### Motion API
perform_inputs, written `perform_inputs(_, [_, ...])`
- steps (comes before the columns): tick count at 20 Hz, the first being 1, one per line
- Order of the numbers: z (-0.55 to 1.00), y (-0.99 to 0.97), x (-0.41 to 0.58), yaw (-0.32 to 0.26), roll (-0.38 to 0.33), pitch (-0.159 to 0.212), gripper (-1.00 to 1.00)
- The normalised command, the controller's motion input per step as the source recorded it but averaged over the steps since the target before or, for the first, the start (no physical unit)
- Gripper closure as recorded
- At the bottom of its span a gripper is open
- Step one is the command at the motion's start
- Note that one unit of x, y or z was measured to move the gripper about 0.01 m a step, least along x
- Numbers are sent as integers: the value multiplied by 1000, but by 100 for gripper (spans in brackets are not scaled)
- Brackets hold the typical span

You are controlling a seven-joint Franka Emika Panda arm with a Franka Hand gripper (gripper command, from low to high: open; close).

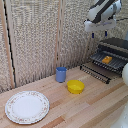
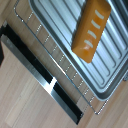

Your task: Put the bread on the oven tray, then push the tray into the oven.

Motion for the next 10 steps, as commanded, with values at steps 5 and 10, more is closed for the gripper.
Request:
perform_inputs(5, [-71, -95, -81, 200, -322, 117, -100])
perform_inputs(10, [-96, -99, -73, 194, -331, 121, -100])
